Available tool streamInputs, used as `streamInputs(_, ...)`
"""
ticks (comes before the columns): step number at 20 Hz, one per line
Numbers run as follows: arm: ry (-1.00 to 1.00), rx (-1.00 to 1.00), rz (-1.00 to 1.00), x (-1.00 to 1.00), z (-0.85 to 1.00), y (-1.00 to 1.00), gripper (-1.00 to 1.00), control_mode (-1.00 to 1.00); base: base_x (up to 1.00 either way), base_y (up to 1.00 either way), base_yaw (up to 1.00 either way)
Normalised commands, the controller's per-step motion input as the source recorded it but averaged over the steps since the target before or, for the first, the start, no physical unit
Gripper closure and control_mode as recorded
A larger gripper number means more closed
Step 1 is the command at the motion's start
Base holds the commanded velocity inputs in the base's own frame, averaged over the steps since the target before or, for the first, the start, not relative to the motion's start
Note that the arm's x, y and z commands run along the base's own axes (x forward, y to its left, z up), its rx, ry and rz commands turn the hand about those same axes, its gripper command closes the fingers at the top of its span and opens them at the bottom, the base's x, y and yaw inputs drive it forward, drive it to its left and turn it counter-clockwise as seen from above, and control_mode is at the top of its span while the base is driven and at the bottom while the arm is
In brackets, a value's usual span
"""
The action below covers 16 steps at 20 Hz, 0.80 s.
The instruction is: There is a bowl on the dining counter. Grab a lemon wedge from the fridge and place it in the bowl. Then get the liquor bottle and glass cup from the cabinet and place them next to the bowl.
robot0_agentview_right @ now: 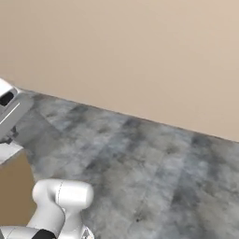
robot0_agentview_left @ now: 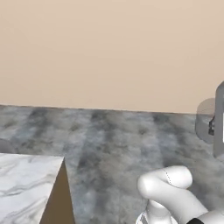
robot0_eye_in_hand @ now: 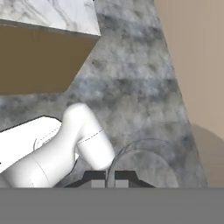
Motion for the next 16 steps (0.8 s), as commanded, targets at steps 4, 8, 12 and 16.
streamInputs(4, 0.0, 0.0, 0.0, 0.0, 0.0, 0.0, 1.0, 1.0, 0.83, -0.24, 0.57)
streamInputs(8, 0.0, 0.0, 0.0, 0.0, 0.0, 0.0, 1.0, 1.0, 0.87, -0.34, 0.55)
streamInputs(12, 0.0, 0.0, 0.0, 0.0, 0.0, 0.0, 1.0, 1.0, 0.88, -0.46, 0.55)
streamInputs(16, 0.0, 0.0, 0.0, 0.0, 0.0, 0.0, 1.0, 1.0, 0.85, -0.51, 0.56)
